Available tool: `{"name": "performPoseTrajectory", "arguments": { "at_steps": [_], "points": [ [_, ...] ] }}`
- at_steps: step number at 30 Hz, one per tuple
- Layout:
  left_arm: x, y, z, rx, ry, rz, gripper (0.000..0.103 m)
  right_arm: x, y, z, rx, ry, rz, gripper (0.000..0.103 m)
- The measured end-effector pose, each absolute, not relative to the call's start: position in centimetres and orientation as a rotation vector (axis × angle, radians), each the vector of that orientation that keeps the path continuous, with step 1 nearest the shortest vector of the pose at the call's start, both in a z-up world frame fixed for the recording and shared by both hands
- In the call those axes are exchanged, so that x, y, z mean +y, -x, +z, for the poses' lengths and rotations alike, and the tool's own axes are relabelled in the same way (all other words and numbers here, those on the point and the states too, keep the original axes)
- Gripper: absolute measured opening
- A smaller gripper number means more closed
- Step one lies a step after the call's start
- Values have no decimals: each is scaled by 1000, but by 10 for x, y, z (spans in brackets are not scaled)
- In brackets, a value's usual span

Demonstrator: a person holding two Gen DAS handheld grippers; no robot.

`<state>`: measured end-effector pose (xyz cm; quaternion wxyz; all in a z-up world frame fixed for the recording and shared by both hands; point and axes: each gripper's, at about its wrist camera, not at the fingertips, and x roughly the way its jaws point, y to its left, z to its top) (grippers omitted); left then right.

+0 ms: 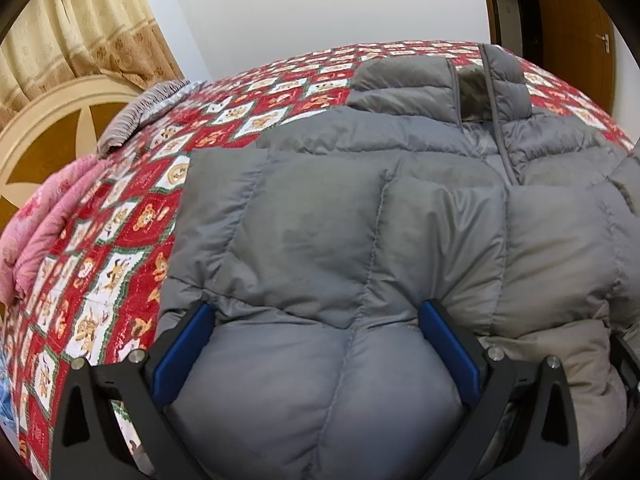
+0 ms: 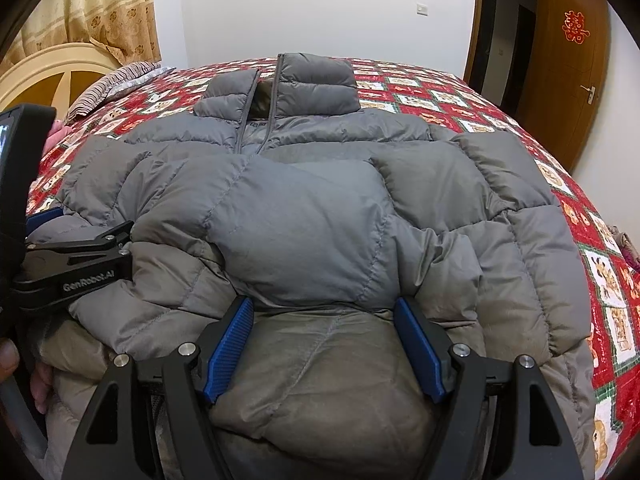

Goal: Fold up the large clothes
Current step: 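Grasp the jacket hem with the left tool while the right tool grasps it too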

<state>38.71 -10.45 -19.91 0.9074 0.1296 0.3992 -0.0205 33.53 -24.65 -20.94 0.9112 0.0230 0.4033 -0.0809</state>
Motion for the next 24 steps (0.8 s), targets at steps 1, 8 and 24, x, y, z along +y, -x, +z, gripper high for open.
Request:
{"name": "performPoseTrajectory", "arguments": {
  "at_steps": [1,8,24],
  "points": [
    [-102,-386,-197,832,-267,-53,103,-247,-335,-208,834,-50,-157,74],
    [-70,-372,-136,757,-281,-95,103,-255,-330,-172,887,-12,-10,78],
    [-110,-585,-107,853,-35,-73,103,-348,-535,-96,881,-361,-154,88]
  ]
}}
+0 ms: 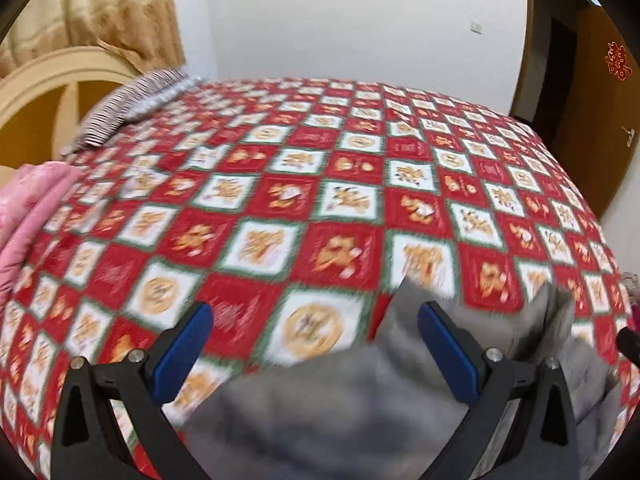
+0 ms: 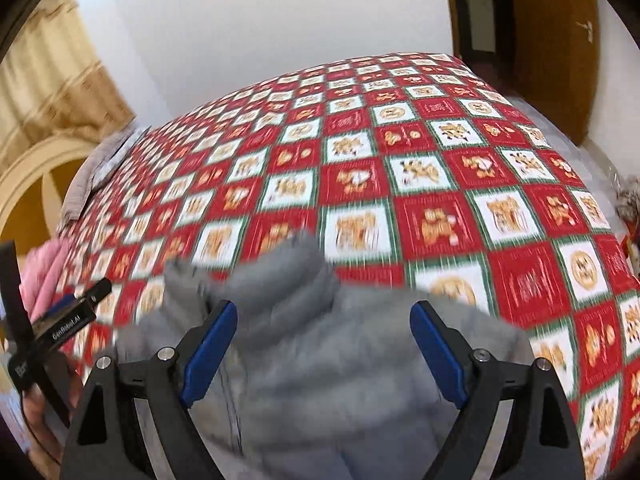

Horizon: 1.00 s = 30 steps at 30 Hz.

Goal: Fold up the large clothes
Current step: 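Grasp the jacket hem with the left tool while the right tool grasps it too, then lift the hem with both tools toward the collar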

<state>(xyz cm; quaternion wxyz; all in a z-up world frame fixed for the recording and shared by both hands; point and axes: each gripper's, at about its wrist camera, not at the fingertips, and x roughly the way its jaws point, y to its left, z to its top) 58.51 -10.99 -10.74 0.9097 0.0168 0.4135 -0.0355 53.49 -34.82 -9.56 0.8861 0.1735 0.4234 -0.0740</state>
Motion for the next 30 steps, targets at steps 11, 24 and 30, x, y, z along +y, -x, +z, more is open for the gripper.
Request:
{"name": "performPoseTrajectory", "arguments": {
  "at_steps": [11,24,30],
  "points": [
    [-163,-632,-157,983,-87,-148,95,-354,-621,-136,1037,-329,-151,88],
    [-139,-540,-114,820,-161,-304,9,-337,-550,-125,1019,-108,-68,4],
    [-120,-508,-127,798,-176,-299,7,-333,-511,-120,978,-25,-70,2]
  ]
}}
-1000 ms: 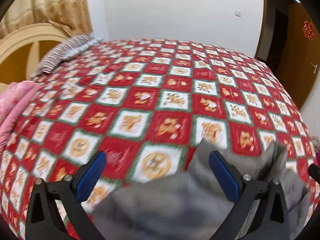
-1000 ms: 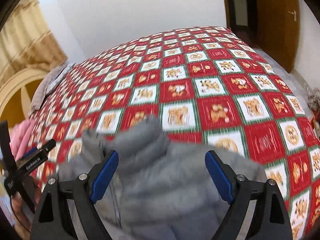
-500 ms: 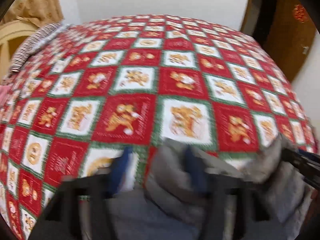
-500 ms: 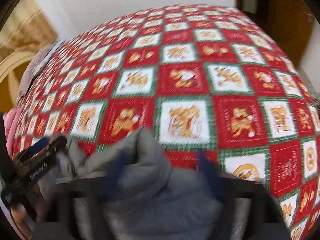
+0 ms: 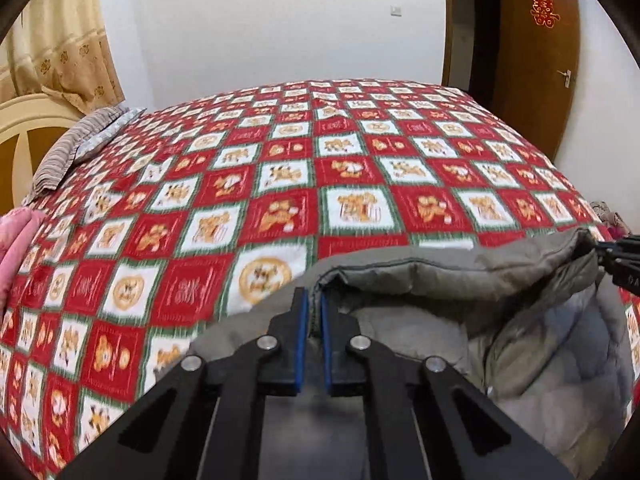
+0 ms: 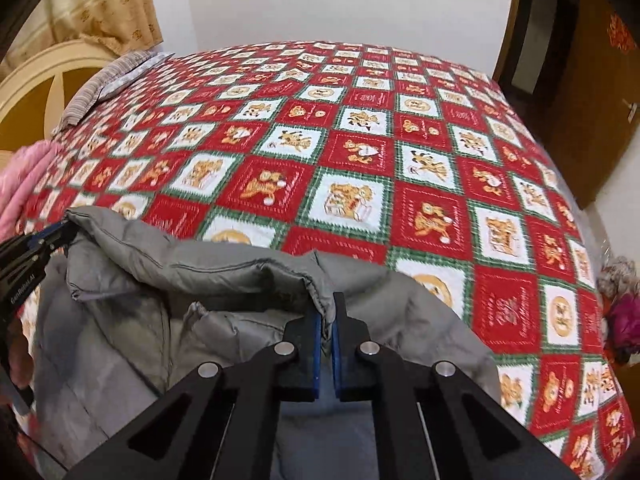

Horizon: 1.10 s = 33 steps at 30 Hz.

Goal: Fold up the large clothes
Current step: 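Lift the hem with both tools toward the collar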

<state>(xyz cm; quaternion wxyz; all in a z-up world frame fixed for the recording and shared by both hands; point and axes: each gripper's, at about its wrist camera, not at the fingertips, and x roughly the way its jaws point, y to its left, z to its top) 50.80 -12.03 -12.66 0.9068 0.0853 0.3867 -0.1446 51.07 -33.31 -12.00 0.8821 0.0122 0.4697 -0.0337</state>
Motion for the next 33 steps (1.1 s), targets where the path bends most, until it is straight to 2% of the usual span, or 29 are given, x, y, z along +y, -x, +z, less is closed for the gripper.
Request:
{"name": "performPoseTrajectory", "arguments": {
  "at_steps": [8,13,14,15,16,17,18,22,26,28,30,31,33],
  "points": [
    [-117,-488,-163,855,-198,-288,7,-337,-486,-161,1009,-12,-90,2],
    [-112,-472,-141,817,-187,-281,17,-333,-480,-171,985,26,-105,2],
    [-109,-468,-130,794,-170,-287,29,-334,-480,-171,982,26,-104,2],
    [-106,-466,-122,769,-153,-287,51,-334,-479,-171,981,22,-103,2],
    [-103,-464,-113,738,-134,-277,63,-335,-479,-171,979,20,-103,2],
    [-98,-461,-97,680,-100,-250,80,-335,-479,-172,975,20,-104,2],
    [-97,-460,-88,642,-78,-237,84,-335,-479,-172,970,23,-106,2],
    [-119,-483,-81,634,-100,-239,85,-336,-479,-174,963,10,-110,2],
    [-157,-512,-143,767,-292,-180,85,-341,-474,-171,958,-38,-93,4],
    [-161,-511,-164,796,-341,-166,83,-347,-468,-166,963,-81,-75,10],
    [-158,-502,-170,769,-344,-166,83,-351,-461,-159,969,-86,-86,44],
    [-157,-497,-168,754,-344,-168,83,-354,-456,-152,961,-87,-103,48],
    [-155,-493,-159,732,-342,-168,83,-362,-446,-137,916,-100,-163,50]
  ]
}}
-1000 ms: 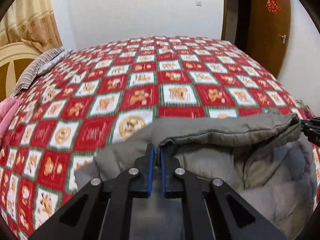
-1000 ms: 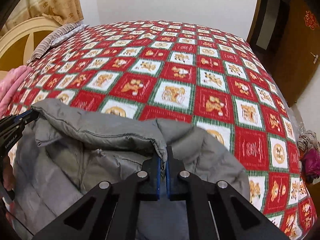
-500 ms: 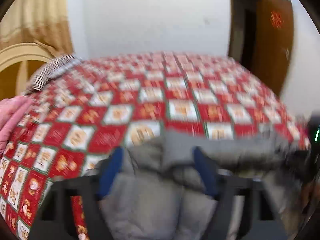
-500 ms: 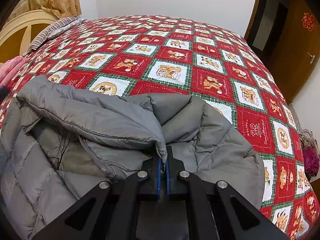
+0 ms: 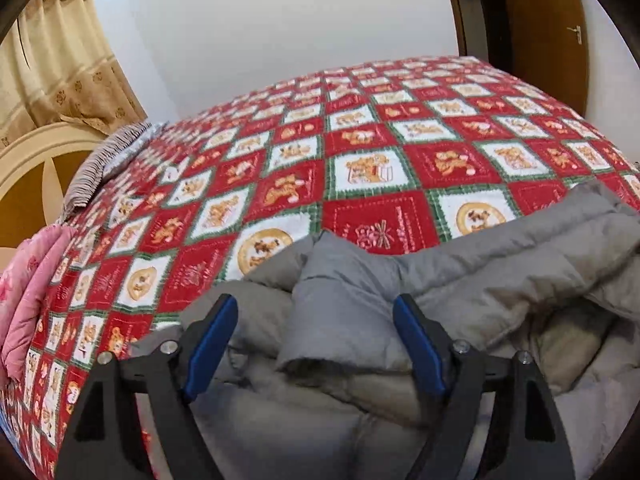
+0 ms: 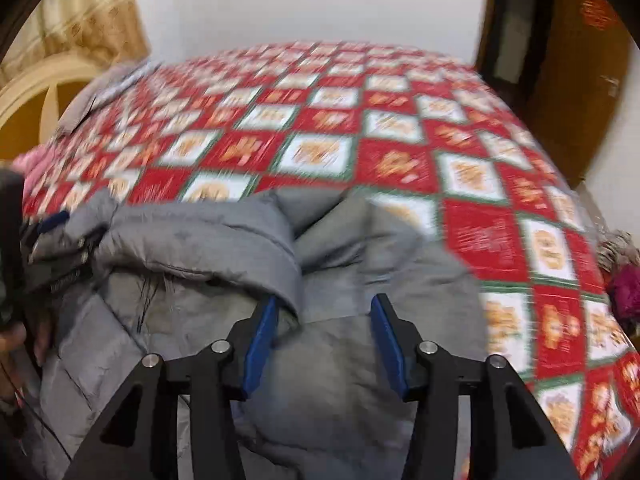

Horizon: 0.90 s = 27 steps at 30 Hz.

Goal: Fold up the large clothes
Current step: 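Lift the hem with both tools toward the collar, then lay the hem over the jacket back and press it with both tools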

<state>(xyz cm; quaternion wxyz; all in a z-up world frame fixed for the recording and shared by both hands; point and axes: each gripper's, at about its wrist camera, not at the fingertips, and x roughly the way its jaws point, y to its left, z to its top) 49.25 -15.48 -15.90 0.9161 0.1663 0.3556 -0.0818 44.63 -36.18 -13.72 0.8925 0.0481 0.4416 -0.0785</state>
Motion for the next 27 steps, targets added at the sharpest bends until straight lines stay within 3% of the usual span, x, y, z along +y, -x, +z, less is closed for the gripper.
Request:
{"name": "performPoseTrajectory", "arguments": {
  "at_steps": [4,7,8,15,27],
  "points": [
    [-155,-489,-122,637,-289,-156,83,-360,-446,-104,785,-157,-234,50],
    [-164,-493,-104,606,-230,-189,93,-341,-464,-98,735,-194,-158,50],
    [-170,-496,-106,620,-230,-204,98,-338,-470,-101,732,-204,-121,50],
    [-183,-509,-171,777,-267,-201,95,-310,-508,-163,872,-160,-66,50],
    [-181,-514,-195,841,-208,-206,99,-316,-501,-196,902,-150,-65,50]
  ]
}}
